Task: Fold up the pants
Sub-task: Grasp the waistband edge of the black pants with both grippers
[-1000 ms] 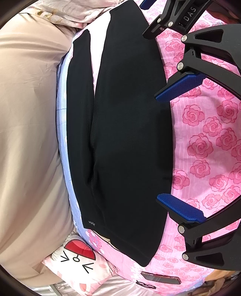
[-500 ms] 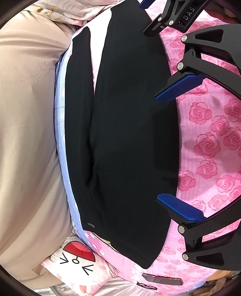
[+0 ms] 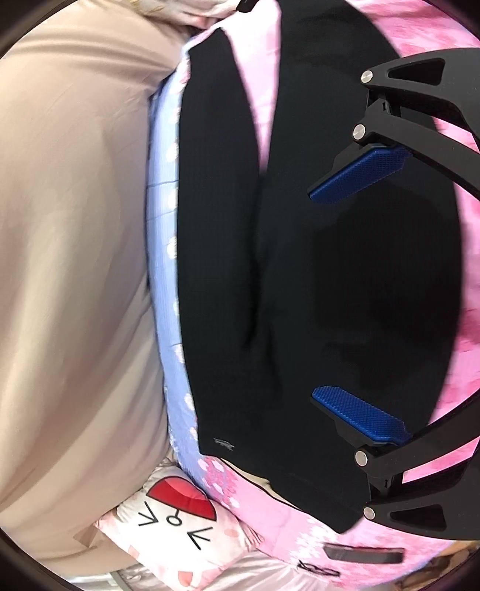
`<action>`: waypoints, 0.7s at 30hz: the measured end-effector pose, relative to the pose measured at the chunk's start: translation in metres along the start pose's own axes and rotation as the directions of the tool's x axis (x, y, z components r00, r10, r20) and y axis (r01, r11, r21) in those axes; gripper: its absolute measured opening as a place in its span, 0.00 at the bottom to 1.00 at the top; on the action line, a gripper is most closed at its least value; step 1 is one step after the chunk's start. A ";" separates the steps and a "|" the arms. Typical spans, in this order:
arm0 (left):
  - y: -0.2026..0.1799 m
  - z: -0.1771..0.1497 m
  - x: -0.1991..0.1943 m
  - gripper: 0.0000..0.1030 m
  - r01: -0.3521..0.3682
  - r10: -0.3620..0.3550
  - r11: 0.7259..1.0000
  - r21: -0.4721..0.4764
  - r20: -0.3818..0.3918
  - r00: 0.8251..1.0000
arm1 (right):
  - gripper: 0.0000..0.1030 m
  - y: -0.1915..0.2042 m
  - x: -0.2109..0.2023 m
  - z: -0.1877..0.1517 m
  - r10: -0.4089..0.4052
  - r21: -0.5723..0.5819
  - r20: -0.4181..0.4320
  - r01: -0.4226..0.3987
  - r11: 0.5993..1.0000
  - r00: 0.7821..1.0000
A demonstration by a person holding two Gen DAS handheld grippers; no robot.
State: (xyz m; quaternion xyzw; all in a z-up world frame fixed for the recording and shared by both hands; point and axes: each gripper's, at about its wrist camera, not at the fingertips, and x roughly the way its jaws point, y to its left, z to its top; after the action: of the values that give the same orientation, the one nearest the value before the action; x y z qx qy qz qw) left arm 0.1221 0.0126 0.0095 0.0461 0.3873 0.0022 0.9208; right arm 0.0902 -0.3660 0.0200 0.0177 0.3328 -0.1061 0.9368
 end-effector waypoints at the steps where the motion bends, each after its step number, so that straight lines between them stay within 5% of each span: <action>1: 0.007 0.009 0.007 0.95 0.000 0.000 1.000 -0.015 -0.002 1.000 | 0.95 -0.011 0.016 0.011 -0.001 0.009 -0.015 0.001 1.000 1.000; 5: 0.041 0.040 0.037 0.95 -0.035 0.035 0.997 -0.066 -0.007 0.999 | 0.95 -0.059 0.089 0.051 -0.045 0.054 -0.085 0.050 0.997 0.995; 12: 0.134 0.096 0.111 0.95 -0.233 0.226 0.964 -0.126 -0.065 0.972 | 0.95 -0.088 0.177 0.089 -0.018 0.065 -0.178 0.030 0.997 0.984; 18: 0.215 0.129 0.185 0.95 -0.302 0.274 0.939 -0.162 -0.174 0.946 | 0.95 -0.086 0.233 0.107 0.001 0.038 -0.282 0.010 0.999 0.959; 21: 0.244 0.135 0.219 0.95 -0.269 0.227 0.946 -0.181 -0.223 0.948 | 0.95 -0.084 0.250 0.108 0.001 0.019 -0.321 0.006 1.000 0.947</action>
State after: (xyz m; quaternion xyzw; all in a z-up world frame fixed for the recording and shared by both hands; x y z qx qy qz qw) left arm 0.3794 0.2530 -0.0321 -0.0028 0.4662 0.1636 0.8694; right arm 0.3284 -0.5056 -0.0502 0.0434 0.4798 -0.1062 0.8698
